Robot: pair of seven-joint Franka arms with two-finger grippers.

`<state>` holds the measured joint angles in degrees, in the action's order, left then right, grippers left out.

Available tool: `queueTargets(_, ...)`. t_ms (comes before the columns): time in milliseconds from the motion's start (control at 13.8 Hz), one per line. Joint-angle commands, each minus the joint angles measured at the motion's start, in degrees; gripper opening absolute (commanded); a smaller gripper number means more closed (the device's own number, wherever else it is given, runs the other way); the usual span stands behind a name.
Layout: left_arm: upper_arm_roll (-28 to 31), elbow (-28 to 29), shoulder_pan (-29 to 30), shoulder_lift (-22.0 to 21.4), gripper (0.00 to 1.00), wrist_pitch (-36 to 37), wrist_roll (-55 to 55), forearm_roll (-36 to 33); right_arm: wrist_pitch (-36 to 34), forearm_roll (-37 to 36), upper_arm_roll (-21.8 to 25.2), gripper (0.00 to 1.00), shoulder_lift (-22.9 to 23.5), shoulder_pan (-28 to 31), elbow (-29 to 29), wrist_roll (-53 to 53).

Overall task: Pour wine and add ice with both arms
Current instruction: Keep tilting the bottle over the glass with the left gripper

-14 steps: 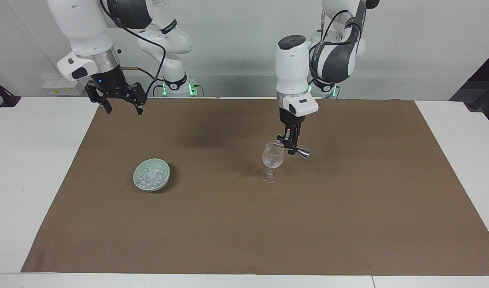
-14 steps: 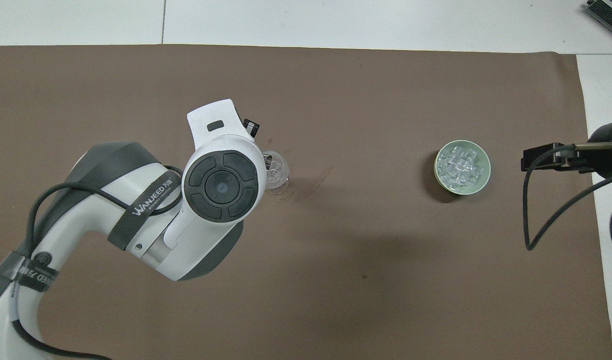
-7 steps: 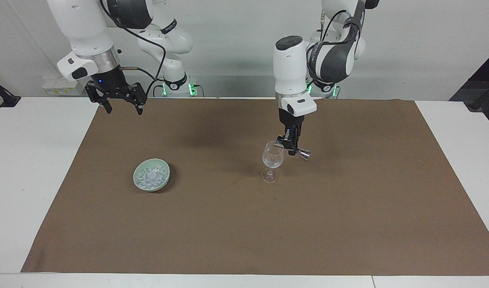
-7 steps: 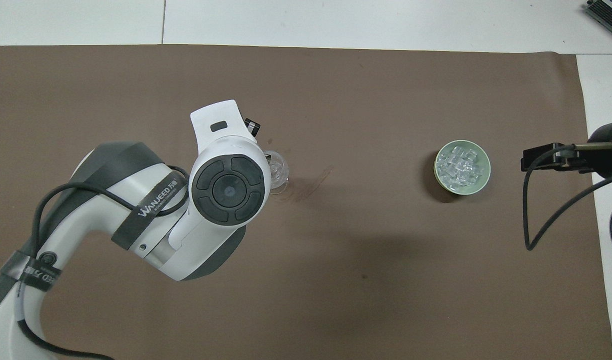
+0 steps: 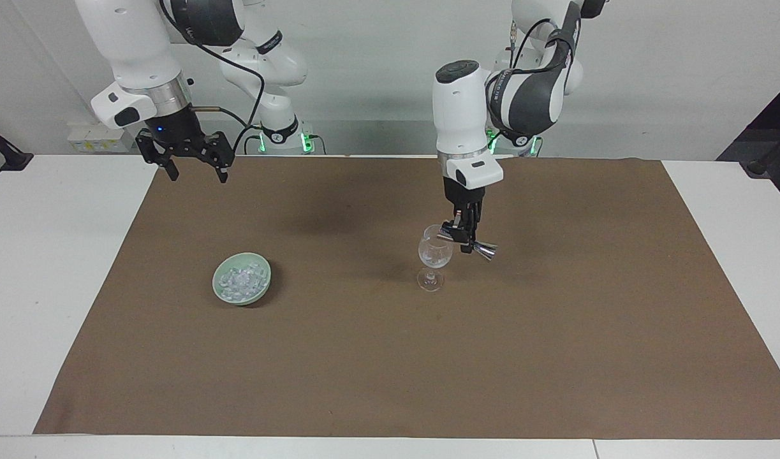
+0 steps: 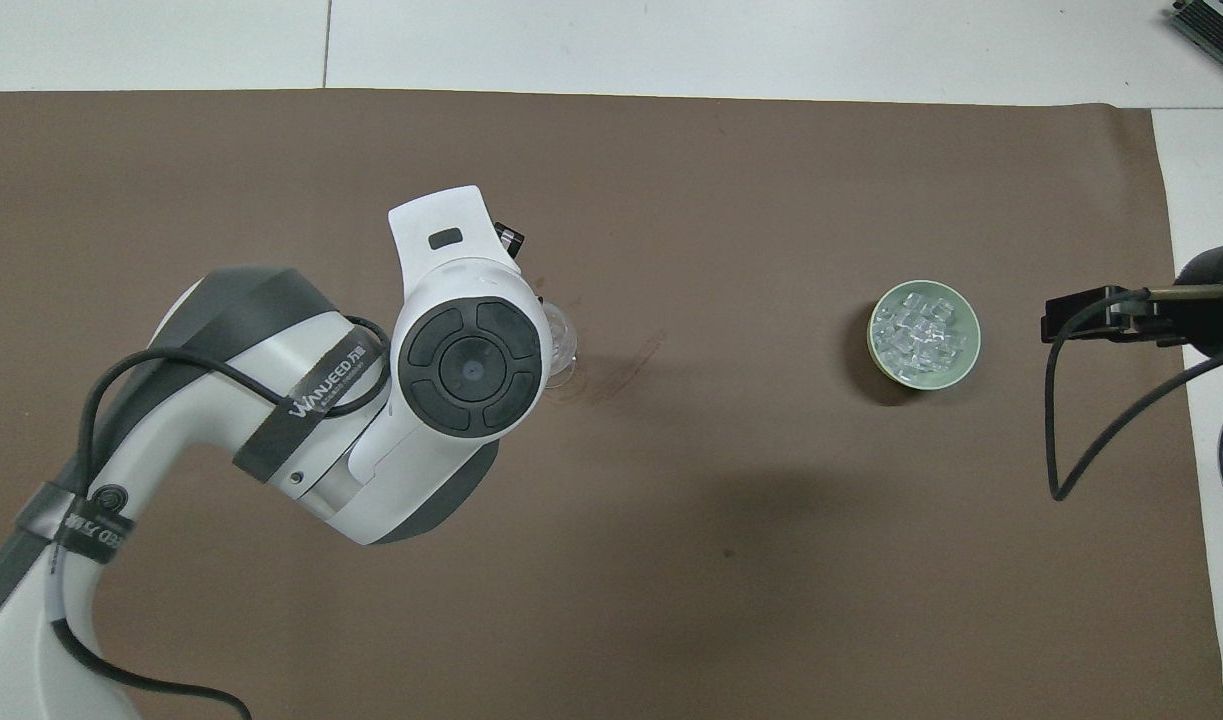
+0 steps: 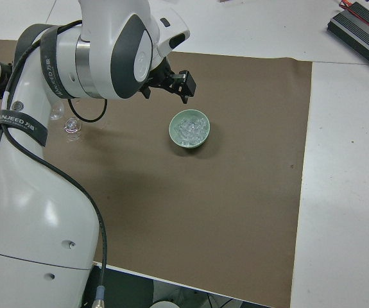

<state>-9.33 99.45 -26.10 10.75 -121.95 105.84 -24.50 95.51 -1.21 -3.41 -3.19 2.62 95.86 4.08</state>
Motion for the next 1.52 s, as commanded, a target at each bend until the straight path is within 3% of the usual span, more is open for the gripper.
queueTargets(0, 0.90, -1.54, -2.02, 0.85, 0.00, 1.36, 0.68, -1.60, -0.15, 0.33, -0.37, 1.00, 0.56, 0.72, -0.85, -1.27)
queueTargets(1086, 0.90, -1.63, -2.38, 0.76, 0.00, 3.29, 0.68, -1.52, -0.15, 0.33, -0.37, 1.00, 0.56, 0.72, -0.85, -1.27)
queueTargets(1303, 0.72, -1.54, -2.11, -0.11, 0.00, 3.90, 0.33, -0.55, -0.15, 0.33, -0.37, 1.00, 0.56, 0.72, -0.85, -1.27)
queueTargets(1447, 0.89, -2.15, -1.76, -0.90, 0.00, 4.52, 0.33, 3.99, -0.15, 0.33, -0.37, 1.00, 0.56, 0.72, -0.85, -1.27)
